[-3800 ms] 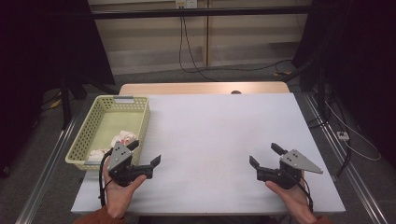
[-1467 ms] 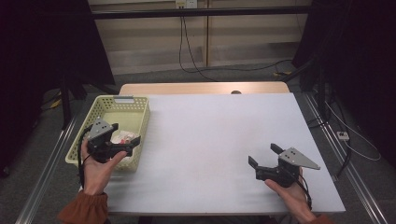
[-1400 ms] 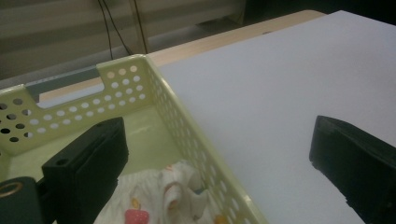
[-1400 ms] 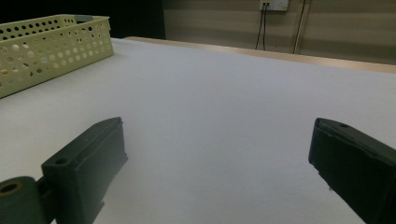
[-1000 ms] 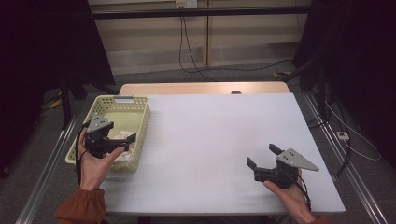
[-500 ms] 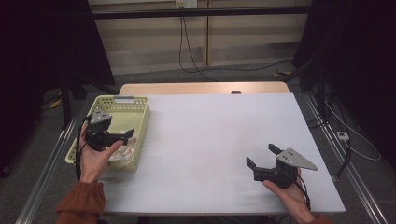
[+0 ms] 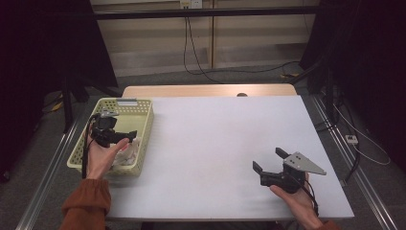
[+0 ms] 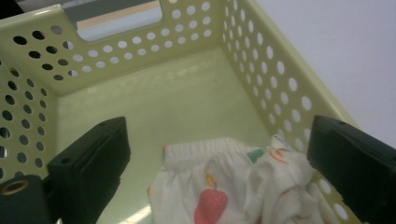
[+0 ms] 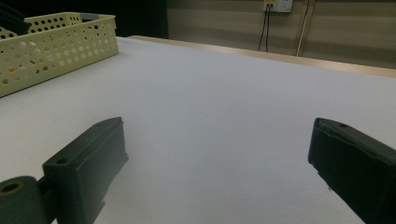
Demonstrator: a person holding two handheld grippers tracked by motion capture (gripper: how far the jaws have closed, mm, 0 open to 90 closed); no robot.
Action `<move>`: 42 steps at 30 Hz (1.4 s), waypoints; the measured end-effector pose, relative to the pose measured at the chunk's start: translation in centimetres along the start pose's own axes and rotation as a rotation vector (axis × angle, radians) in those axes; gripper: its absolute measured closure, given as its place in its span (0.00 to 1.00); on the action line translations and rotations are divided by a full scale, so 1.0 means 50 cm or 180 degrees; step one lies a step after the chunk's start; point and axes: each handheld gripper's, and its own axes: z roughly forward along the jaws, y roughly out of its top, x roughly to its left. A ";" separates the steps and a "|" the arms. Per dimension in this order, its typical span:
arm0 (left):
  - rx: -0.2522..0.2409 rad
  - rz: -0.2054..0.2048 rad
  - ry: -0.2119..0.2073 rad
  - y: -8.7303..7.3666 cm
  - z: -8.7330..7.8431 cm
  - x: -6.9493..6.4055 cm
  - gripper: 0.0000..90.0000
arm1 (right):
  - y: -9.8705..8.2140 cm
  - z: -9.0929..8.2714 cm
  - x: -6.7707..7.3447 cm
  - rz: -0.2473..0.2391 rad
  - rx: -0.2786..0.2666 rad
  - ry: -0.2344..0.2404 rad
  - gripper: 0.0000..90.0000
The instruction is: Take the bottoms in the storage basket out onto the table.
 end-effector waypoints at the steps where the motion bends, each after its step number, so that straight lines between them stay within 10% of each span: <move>1: 0.0014 -0.0030 -0.0049 0.001 0.004 0.000 0.09 | 0.000 0.000 0.001 0.0001 -0.0002 -0.0002 0.05; 14: 0.0615 0.0006 0.0100 0.008 0.069 0.009 0.09 | 0.000 -0.001 0.001 0.0002 -0.0028 0.0013 0.05; 22: 0.0640 -0.0033 -0.0134 0.010 0.058 0.019 0.11 | 0.000 0.000 0.001 -0.0011 -0.0016 0.0025 0.05; 42: 0.1314 -0.0040 -0.0270 0.000 0.117 0.011 0.11 | 0.000 0.002 0.002 -0.0031 -0.0003 0.0015 0.05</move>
